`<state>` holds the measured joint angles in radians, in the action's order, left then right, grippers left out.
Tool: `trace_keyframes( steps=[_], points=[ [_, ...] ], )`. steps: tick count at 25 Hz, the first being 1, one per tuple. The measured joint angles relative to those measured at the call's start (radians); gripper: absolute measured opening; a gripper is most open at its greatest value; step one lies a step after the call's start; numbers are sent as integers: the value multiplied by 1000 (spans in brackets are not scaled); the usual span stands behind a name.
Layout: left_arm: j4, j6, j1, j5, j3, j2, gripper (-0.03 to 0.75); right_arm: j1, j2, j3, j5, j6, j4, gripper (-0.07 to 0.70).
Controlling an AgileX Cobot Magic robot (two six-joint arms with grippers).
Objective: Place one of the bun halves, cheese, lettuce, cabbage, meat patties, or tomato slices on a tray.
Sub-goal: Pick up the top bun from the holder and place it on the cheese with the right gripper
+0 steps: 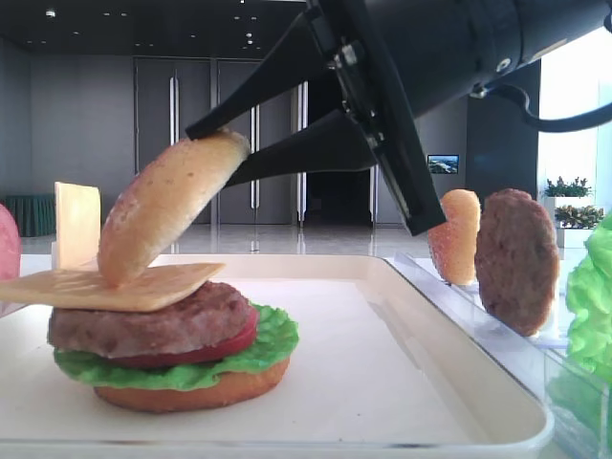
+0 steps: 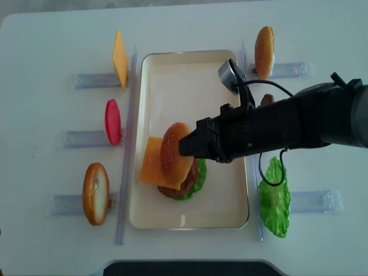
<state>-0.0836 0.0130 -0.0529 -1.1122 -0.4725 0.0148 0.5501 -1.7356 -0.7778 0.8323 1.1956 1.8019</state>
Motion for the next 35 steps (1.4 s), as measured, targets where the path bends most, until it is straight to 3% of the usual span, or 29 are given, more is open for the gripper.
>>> trace_keyframes(
  steps=[15, 22, 35],
  points=[
    [0, 0, 0, 0, 0, 0, 328, 9, 0, 0, 27, -34, 0, 197],
    [0, 0, 0, 0, 0, 0, 328, 49, 0, 0, -5, -61, 0, 200],
    [0, 0, 0, 0, 0, 0, 328, 51, 0, 0, -13, -74, 4, 207]
  ],
)
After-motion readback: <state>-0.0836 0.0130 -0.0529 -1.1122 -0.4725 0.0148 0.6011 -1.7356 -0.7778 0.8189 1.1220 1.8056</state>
